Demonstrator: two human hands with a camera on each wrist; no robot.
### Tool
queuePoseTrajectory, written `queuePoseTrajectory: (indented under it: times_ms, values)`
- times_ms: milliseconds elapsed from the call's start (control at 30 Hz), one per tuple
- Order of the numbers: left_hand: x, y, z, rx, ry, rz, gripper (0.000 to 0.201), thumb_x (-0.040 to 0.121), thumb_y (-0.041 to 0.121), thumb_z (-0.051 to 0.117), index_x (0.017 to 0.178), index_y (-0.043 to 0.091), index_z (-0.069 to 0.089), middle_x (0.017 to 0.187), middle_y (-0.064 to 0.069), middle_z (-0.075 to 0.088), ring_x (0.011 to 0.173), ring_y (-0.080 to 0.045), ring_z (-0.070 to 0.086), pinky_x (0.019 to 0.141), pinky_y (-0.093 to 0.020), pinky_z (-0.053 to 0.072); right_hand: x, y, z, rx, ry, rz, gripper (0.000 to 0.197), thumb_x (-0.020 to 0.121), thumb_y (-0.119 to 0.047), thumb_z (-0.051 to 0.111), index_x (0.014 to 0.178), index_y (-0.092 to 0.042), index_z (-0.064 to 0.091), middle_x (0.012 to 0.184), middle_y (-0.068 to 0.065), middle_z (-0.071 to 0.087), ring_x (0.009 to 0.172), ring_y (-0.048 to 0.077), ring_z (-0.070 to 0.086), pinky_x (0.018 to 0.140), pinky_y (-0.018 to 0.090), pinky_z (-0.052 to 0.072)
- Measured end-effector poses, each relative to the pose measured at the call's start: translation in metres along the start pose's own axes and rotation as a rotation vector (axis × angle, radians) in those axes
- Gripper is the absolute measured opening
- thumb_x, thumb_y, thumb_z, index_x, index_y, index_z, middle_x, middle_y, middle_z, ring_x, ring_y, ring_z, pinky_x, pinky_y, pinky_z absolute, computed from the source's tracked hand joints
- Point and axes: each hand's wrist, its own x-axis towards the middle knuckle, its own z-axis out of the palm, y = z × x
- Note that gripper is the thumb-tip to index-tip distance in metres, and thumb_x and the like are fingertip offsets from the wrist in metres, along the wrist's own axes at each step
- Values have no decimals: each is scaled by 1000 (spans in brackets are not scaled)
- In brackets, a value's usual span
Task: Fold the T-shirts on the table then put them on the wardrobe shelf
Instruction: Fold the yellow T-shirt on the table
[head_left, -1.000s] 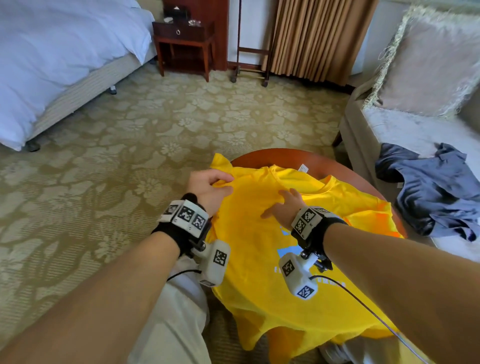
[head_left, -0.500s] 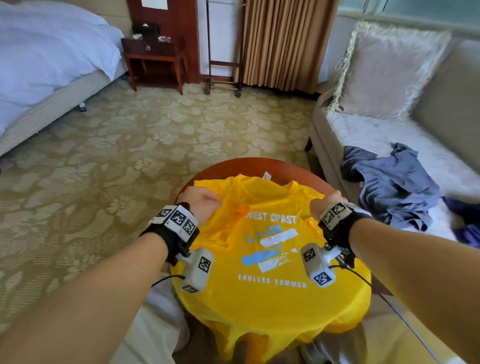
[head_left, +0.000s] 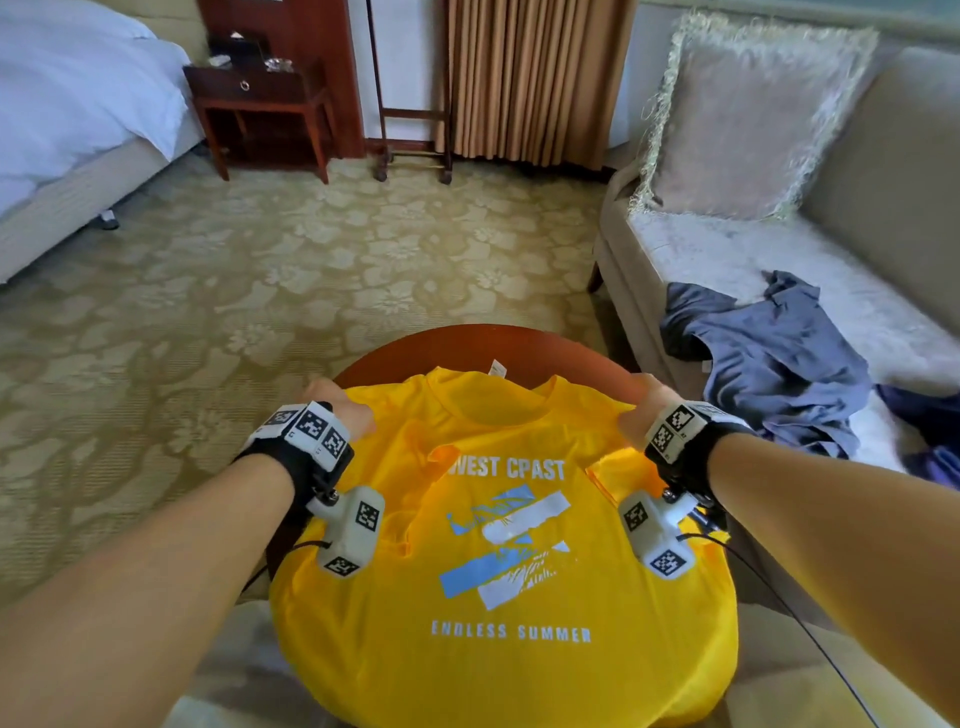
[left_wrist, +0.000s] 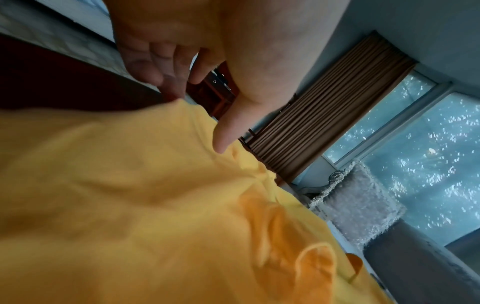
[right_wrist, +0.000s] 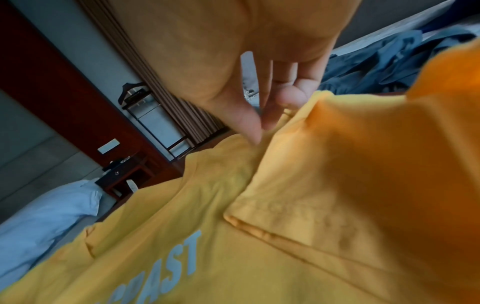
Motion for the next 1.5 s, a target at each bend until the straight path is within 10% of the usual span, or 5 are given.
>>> queuePoseTrajectory:
  times_ms: [233, 433, 733, 1067, 1500]
  values:
    - [27, 5, 12, 84, 15, 139, 93, 84, 7, 69, 156, 21, 12, 161, -7, 21, 142, -34, 31, 99, -43, 45, 16, 1, 18, -191, -39, -66, 62, 81, -18, 53, 140, -25, 37, 143, 13, 33, 117, 35, 47, 82, 37, 46]
    - [25, 21, 13, 400, 20, 175, 54, 89, 14, 58, 142, 14, 44, 154, -12, 31, 137, -38, 33, 108, -48, 39, 20, -1, -3, -194, -22, 41, 24, 86, -12, 64, 109, -5, 61, 84, 9, 61, 74, 23, 63, 56, 26, 47]
    - [13, 33, 11, 703, 99, 337, 8, 78, 14, 58, 83, 21, 59, 96, -2, 55, 106, -27, 40, 94, -42, 28, 27, -10, -1, -572, 60, -165, 16, 76, -30, 67, 84, -19, 58, 93, -4, 50, 110, 22, 35, 94, 43, 25]
    - [38, 47, -4, 444, -13, 381, 26, 89, 1, 51, 107, -4, 68, 108, -22, 64, 91, -33, 60, 76, -41, 55, 51, -18, -6, -344, -14, -261, 43, 84, -18, 54, 126, -25, 55, 91, -1, 52, 74, 21, 57, 52, 25, 44]
    - [22, 50, -48, -214, 276, 598, 19, 81, -10, 56, 84, -1, 72, 81, -25, 66, 67, -24, 53, 60, -31, 40, 35, -38, -64, -186, 314, -263, 24, 83, -13, 58, 107, -18, 57, 109, 5, 51, 97, 29, 56, 75, 37, 51]
